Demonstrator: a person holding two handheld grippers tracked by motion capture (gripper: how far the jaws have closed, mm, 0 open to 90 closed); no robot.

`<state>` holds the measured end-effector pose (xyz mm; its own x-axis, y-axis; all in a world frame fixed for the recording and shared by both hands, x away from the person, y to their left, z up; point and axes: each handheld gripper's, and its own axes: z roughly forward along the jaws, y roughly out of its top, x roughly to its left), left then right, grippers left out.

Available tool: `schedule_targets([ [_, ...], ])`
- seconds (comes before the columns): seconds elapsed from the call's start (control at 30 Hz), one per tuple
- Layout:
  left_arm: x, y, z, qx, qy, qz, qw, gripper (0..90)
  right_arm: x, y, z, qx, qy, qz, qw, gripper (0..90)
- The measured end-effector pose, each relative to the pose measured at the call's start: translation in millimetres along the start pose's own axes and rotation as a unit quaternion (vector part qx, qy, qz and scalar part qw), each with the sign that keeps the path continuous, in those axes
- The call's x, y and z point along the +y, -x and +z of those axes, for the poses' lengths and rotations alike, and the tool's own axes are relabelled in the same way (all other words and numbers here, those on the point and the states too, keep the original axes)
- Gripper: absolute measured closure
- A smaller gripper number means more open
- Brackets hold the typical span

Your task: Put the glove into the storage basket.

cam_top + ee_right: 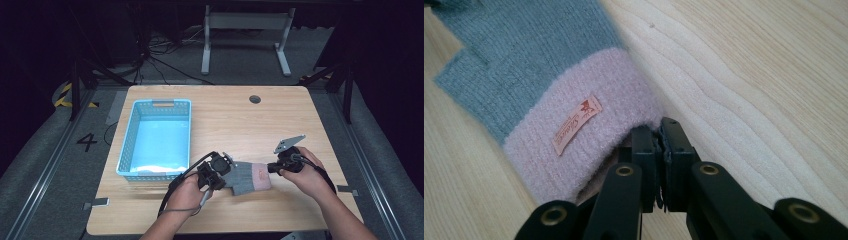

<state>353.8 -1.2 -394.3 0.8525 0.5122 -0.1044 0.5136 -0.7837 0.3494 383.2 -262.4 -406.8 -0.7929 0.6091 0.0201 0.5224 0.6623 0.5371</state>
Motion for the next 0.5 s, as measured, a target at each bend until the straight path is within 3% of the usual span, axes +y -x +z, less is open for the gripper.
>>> schedule_targets([
  [0.5, 0.2, -6.9, 15.8, -0.002, -0.022, -0.008, 0.9997, 88.0, -1.7, 0.4, 14.0, -0.002, -0.014, 0.001, 0.9999, 86.9],
])
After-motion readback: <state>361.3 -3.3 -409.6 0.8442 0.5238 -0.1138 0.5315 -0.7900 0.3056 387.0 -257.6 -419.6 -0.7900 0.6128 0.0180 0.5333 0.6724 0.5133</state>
